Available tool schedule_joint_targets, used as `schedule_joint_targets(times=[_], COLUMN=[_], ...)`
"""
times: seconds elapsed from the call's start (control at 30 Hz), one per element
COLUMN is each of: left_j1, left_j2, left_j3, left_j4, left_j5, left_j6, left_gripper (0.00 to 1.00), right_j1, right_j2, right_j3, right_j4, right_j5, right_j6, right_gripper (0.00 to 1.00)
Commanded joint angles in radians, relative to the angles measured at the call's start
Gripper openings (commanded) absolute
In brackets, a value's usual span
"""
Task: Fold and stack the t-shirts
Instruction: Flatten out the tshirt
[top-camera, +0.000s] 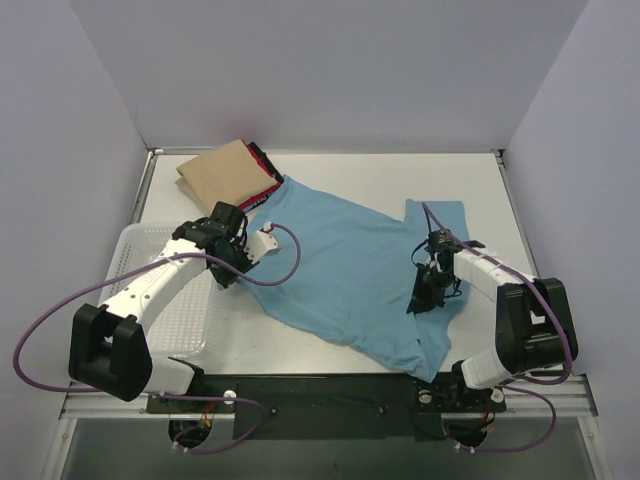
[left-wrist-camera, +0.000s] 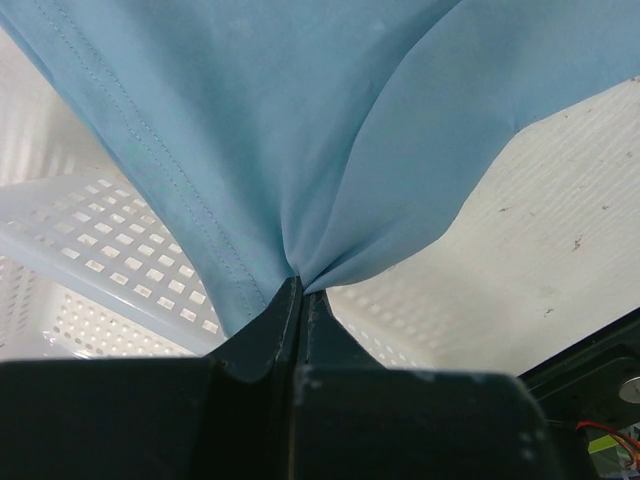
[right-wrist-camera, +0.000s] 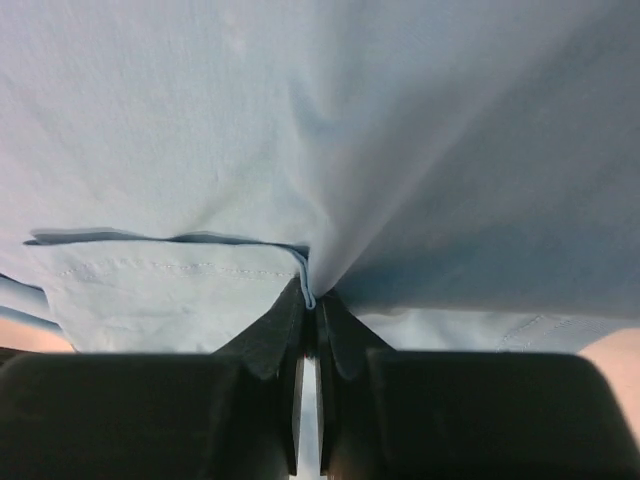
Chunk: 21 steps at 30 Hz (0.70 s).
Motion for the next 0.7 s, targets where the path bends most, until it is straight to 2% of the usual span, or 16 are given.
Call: schedule_joint_targets(times=[0.0,0.07,0.17,0.3,0.37,0.4,0.43,0.5,0.53,0.6,0.67], left_j1=[-0.009,-0.018,-0.088,-0.164,-0.161,-0.156,-0.153,-0.14,-0.138,-0.139,-0.141], left_j2=[-0.018,-0.007,0.025,0.096,0.121,0.122,0.124,0.113,0.107,0.096,0.091], left_j3=[0.01,0.019,0.036,0.077,0.079,0.067,0.061,0.033,0.019,0.001,-0.011], left_j4=[-0.012,0.011,0.07,0.116,0.14,0.157,0.172,0.191,0.194,0.205,0.212], left_j5=[0.032,0.055,0.054,0.049,0.002,-0.02,-0.065,-0.083,-0.08,-0.066,-0.048], left_j6=[-0.015,-0.027,-0.047,-0.061,-0.067,-0.067,-0.064,-0.055,-0.055,-0.061,-0.07], left_gripper=[0.0,0.0,0.0,0.0,0.0,0.0,0.0,0.0,0.0,0.0,0.0], right_j1=[-0.056,-0.114,-0.186,-0.168,-0.094,-0.059,-0.047,-0.028,-0.033,-0.057,-0.1], right_j2=[0.018,0.041,0.161,0.377,0.459,0.482,0.478,0.438,0.398,0.334,0.268], right_j3=[0.074,0.16,0.424,0.77,0.884,0.919,0.918,0.867,0.826,0.76,0.697], right_j4=[-0.021,-0.033,-0.065,-0.108,-0.169,-0.207,-0.218,-0.208,-0.205,-0.2,-0.189], right_j5=[0.0,0.012,0.041,-0.001,0.006,0.035,0.044,0.043,0.04,0.044,0.032], right_j6=[-0.045,-0.1,-0.195,-0.252,-0.277,-0.288,-0.3,-0.305,-0.297,-0.289,-0.294], right_gripper=[0.0,0.0,0.0,0.0,0.0,0.03,0.06,0.24,0.37,0.47,0.49])
